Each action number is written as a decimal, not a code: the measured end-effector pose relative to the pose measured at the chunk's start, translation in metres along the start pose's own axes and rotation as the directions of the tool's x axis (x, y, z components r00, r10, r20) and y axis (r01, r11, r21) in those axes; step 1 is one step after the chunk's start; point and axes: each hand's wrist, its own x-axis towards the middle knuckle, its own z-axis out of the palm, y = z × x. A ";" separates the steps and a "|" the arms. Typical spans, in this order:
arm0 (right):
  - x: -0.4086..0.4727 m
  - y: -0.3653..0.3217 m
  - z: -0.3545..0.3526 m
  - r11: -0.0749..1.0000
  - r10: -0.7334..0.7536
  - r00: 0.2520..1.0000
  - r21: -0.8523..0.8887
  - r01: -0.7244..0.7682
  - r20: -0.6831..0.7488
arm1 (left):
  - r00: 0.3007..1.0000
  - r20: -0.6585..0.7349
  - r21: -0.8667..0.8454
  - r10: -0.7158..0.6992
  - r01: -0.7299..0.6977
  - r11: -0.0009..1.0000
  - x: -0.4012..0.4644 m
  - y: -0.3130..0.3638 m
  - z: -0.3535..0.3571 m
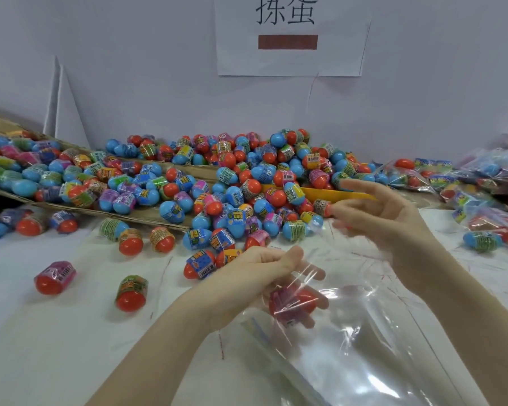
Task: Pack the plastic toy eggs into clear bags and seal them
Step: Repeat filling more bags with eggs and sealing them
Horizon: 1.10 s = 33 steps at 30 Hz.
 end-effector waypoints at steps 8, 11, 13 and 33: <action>0.035 0.031 0.013 0.531 -0.242 0.953 -0.797 0.287 0.182 | 0.910 -0.407 -0.374 0.079 -0.245 0.895 0.007 0.005 -0.011; 0.046 0.036 0.024 0.234 -0.179 0.934 -0.909 0.345 0.308 | 0.860 -0.509 -0.502 0.035 -0.330 0.800 0.010 0.005 -0.016; 0.052 0.040 0.028 0.074 -0.179 0.907 -0.914 0.399 0.381 | 0.861 -0.509 -0.561 0.002 -0.333 0.758 0.010 0.006 -0.015; -0.012 -0.042 0.022 0.789 -0.514 0.853 -0.338 0.513 0.095 | 0.831 -0.407 0.179 0.378 -0.333 0.926 0.006 0.000 0.008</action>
